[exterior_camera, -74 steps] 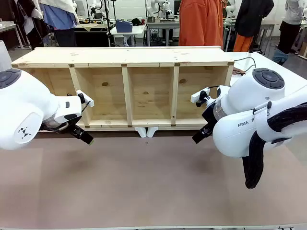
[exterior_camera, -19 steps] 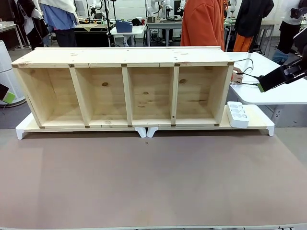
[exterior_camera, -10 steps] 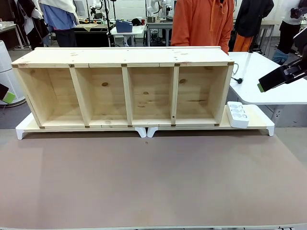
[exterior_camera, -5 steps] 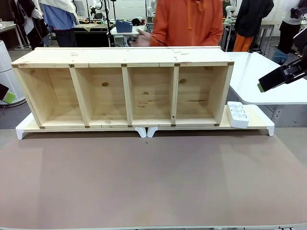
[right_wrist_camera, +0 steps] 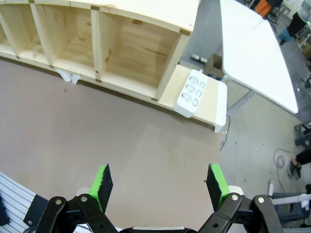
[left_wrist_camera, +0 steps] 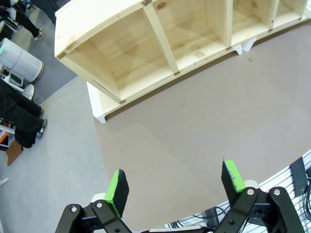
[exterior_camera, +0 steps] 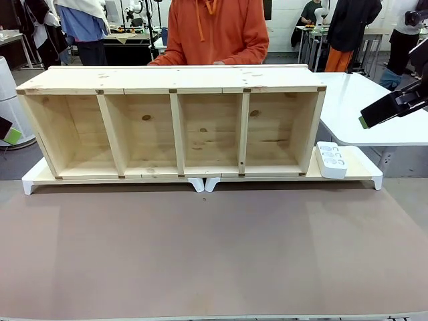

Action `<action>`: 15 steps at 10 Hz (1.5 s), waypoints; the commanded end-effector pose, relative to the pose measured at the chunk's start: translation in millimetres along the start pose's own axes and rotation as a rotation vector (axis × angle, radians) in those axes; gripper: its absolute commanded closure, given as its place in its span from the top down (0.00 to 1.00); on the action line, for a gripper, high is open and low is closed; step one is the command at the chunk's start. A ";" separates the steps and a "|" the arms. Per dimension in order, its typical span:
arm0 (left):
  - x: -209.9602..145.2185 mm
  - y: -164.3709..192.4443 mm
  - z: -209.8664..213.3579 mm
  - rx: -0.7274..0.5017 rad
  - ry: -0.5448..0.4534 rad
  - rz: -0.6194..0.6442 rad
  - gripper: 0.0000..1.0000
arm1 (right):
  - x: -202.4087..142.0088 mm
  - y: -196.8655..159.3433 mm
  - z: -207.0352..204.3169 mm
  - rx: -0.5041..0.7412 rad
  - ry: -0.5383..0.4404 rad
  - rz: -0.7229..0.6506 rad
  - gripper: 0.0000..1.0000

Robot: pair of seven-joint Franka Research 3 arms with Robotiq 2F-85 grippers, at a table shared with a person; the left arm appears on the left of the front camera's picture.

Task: Perform cable management.
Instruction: When the cord part of the Power Cable appears at the lower middle area of the table and stops, grasp the cord part of the Power Cable.

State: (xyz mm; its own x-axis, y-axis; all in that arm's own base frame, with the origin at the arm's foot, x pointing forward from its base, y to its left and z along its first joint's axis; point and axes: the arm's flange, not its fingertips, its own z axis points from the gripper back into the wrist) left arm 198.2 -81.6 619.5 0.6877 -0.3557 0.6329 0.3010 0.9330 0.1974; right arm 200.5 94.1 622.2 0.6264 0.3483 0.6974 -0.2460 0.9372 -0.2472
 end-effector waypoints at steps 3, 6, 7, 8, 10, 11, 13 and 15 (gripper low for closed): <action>2.1 -0.5 -0.5 -0.010 -0.010 -0.003 1.00 | 1.0 -0.6 0.3 -0.003 -0.008 -0.002 1.00; 2.1 -0.5 -0.5 -0.010 -0.010 -0.003 1.00 | 1.0 -0.6 0.3 -0.003 -0.008 -0.002 1.00; 2.1 -0.5 -0.5 -0.010 -0.010 -0.003 1.00 | 1.0 -0.6 0.3 -0.003 -0.008 -0.002 1.00; 2.1 -0.5 -0.5 -0.010 -0.010 -0.003 1.00 | 1.0 -0.6 0.3 -0.003 -0.008 -0.002 1.00; 2.1 -0.5 -0.5 -0.010 -0.010 -0.003 1.00 | 1.0 -0.6 0.3 -0.003 -0.008 -0.002 1.00; 2.1 -0.5 -0.5 -0.010 -0.010 -0.003 1.00 | 1.0 -0.6 0.3 -0.003 -0.008 -0.002 1.00; 2.1 -0.5 -0.5 -0.010 -0.010 -0.003 1.00 | 1.0 -0.6 0.3 -0.003 -0.008 -0.002 1.00; 2.1 -0.5 -0.5 -0.010 -0.010 -0.003 1.00 | 1.0 -0.6 0.3 -0.003 -0.008 -0.002 1.00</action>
State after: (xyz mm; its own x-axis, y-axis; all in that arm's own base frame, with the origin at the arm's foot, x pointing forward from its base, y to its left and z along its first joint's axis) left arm 198.2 -81.6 619.5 0.6877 -0.3557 0.6329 0.3010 0.9330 0.1974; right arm 200.5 94.1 622.3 0.6264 0.3483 0.6974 -0.2460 0.9372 -0.2472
